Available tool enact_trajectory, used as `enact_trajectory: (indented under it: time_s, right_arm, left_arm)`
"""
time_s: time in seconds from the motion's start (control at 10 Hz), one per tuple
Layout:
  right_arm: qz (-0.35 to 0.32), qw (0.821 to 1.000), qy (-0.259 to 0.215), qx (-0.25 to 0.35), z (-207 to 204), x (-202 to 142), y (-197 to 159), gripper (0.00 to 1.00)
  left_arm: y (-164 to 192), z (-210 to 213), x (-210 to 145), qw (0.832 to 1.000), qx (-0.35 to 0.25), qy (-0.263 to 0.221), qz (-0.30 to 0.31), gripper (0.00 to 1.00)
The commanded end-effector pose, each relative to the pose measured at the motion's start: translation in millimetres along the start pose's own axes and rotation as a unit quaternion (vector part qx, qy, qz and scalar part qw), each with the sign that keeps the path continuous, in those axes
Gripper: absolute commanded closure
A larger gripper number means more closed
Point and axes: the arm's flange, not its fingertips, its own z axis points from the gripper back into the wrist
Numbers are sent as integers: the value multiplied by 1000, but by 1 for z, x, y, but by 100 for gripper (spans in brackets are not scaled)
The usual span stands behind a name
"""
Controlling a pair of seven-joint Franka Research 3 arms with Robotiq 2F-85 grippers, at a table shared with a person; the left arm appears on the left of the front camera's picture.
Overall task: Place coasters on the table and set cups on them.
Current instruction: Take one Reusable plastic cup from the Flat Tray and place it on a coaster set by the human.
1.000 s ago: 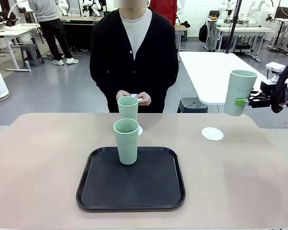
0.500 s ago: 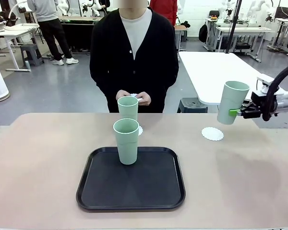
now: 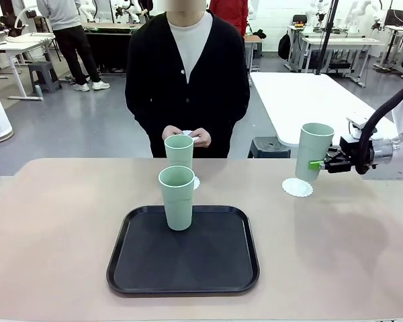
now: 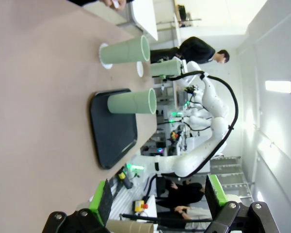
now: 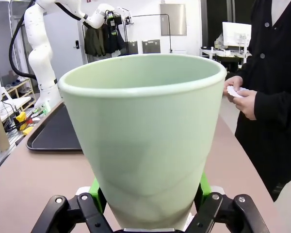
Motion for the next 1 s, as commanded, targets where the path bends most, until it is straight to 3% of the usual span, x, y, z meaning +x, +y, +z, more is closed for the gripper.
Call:
enact_trajectory:
  time_s: [0.0, 0.9]
  right_arm:
    - [-5, 1000, -7, -7, -4, 1, -6, 18]
    - [10, 1000, 5, 3, -8, -14, -6, 18]
  left_arm:
    - [-2, 1, 0, 1000, -3, -4, -2, 0]
    - [-2, 1, 0, 1000, -3, -4, -2, 0]
